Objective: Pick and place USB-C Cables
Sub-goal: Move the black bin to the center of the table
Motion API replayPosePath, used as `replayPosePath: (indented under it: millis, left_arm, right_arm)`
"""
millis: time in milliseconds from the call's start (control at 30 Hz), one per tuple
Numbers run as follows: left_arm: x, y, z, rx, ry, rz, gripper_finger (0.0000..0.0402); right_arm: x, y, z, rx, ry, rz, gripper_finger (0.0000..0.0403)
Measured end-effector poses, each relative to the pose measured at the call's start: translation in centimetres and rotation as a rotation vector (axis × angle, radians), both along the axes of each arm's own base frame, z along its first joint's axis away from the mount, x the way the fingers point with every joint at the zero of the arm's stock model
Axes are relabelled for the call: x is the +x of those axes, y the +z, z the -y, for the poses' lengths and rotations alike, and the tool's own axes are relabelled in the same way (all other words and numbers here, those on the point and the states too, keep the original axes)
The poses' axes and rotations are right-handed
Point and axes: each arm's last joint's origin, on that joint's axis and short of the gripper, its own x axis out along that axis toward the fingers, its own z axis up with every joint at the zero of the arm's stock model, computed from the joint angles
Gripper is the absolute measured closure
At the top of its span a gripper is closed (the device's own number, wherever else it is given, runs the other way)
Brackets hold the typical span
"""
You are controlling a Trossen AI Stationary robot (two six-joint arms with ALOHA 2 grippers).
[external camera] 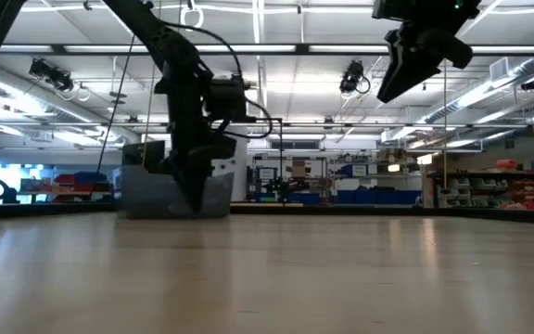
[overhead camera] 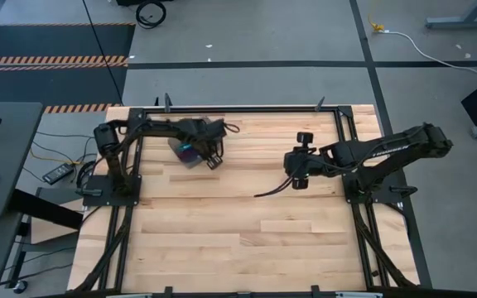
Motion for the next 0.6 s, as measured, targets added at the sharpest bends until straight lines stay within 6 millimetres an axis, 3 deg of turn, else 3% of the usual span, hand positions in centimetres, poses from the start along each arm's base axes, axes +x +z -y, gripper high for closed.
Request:
replayPosePath:
  millis: [367,600]
  left_arm:
    - [5.1,2.5,7.6,0.042,-0.207,0.209,0.0394]
    - [6.5,3.8,12.2,0.033,-0.327,0.265,0.0393]
  right_arm:
    - [-4.1,2.0,0.8,0.008,-0.131,0.036,0.0307]
    - [-6.0,3.5,1.0,0.091,-0.17,0.164,0.0307]
